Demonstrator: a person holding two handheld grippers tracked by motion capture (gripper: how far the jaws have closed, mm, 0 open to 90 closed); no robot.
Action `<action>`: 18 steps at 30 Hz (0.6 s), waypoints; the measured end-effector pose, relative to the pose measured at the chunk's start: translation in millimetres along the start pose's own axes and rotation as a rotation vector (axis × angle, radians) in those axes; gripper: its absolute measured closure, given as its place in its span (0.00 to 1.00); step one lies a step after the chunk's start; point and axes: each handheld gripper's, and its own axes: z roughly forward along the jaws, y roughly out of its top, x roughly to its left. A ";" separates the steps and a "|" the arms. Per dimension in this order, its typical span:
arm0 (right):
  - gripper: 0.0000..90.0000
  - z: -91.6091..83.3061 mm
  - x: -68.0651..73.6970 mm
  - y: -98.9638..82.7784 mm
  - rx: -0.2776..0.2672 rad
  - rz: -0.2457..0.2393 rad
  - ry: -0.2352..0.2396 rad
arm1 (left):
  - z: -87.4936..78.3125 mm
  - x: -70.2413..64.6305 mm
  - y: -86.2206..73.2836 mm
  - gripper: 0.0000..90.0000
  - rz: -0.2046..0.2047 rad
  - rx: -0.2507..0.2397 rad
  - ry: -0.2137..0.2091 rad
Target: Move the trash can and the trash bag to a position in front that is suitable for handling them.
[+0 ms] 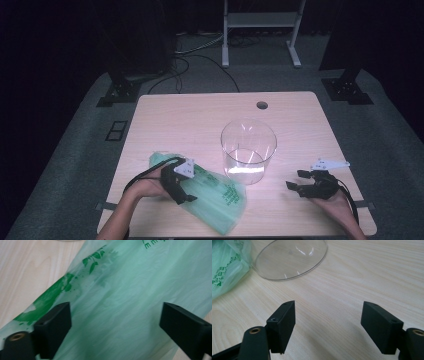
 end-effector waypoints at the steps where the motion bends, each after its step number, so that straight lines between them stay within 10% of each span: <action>1: 0.30 0.0 -0.1 -0.3 0.001 -0.001 0.001 | 1.5 0.2 0.0 0.13 0.003 0.007 0.003; 18: 0.30 1.4 1.5 -2.7 0.014 0.000 0.012 | 5.2 6.5 -10.1 0.29 -0.024 0.003 -0.005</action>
